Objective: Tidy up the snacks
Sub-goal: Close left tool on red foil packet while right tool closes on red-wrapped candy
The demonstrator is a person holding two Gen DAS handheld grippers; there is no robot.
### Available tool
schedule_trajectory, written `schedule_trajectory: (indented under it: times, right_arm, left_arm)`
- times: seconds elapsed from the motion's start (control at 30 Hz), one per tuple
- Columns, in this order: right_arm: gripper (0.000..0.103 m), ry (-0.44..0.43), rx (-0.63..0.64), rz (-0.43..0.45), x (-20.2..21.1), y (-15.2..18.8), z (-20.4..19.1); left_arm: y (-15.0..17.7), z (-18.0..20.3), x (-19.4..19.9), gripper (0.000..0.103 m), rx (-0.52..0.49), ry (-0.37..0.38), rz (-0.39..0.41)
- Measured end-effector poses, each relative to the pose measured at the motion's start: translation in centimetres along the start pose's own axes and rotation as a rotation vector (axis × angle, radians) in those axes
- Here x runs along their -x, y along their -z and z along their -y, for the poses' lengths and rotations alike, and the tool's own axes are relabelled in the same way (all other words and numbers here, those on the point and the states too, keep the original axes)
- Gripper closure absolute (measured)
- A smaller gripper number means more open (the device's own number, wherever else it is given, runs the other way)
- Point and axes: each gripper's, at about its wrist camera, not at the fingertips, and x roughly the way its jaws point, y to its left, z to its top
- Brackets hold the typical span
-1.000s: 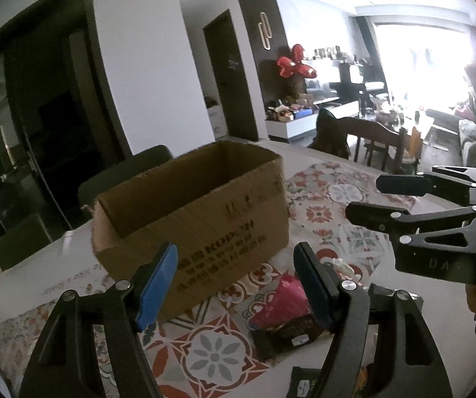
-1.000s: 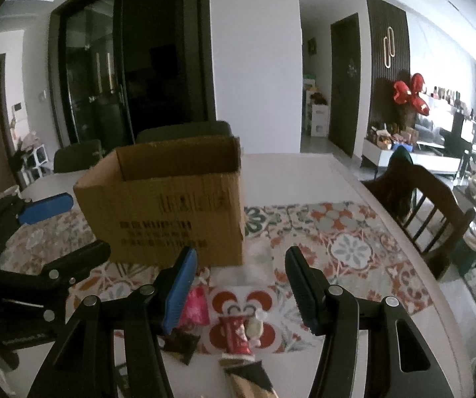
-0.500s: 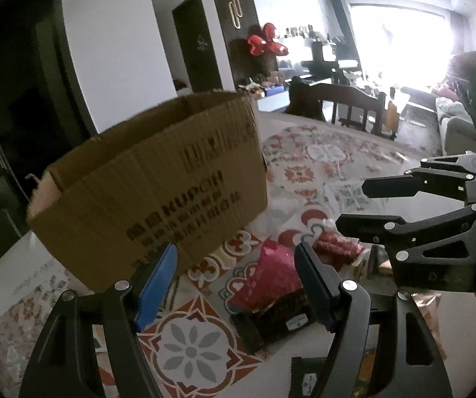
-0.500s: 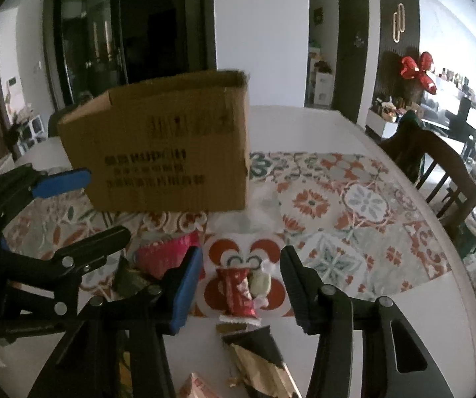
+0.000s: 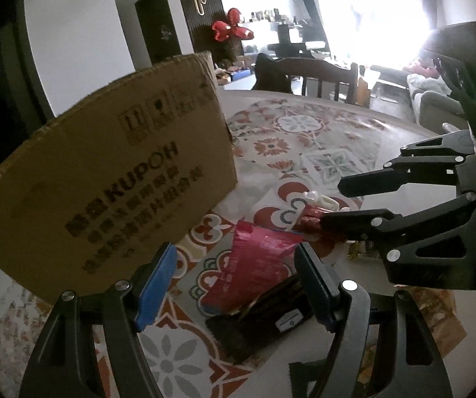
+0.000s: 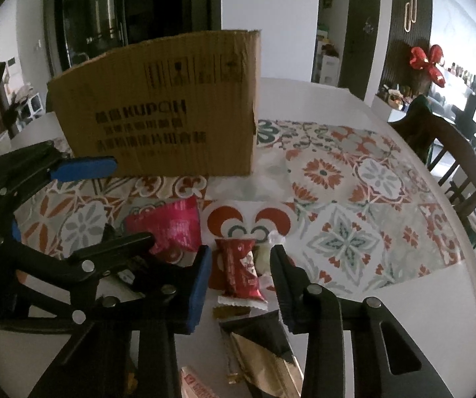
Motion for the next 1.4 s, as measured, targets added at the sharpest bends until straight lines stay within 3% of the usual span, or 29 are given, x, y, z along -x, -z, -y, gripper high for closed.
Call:
schedule_trajectory:
  times: [0.47, 0.7, 0.83, 1.4]
  right_arm:
    - [0.071, -0.03, -0.002, -0.051, -1.5, 0.4, -0.2]
    - [0.076, -0.028, -0.011, -0.064, -2.0, 0.2, 0.0]
    - [0.081, -0.03, -0.013, -0.068, -2.1, 0.2, 0.0]
    - [0.081, -0.054, -0.055, -0.012, 0.4, -0.5, 0.0]
  left_arm:
    - [0.3, -0.5, -2.5, 0.038, 0.042, 0.087, -0.076]
    - [0.5, -0.7, -3.6, 0.055, 0.086, 0.114, -0.118]
    - [0.5, -0.8, -3.5, 0.059, 0.088, 0.115, -0.116]
    - [-0.9, -1.2, 1.3, 0.062, 0.165, -0.012, -0.051]
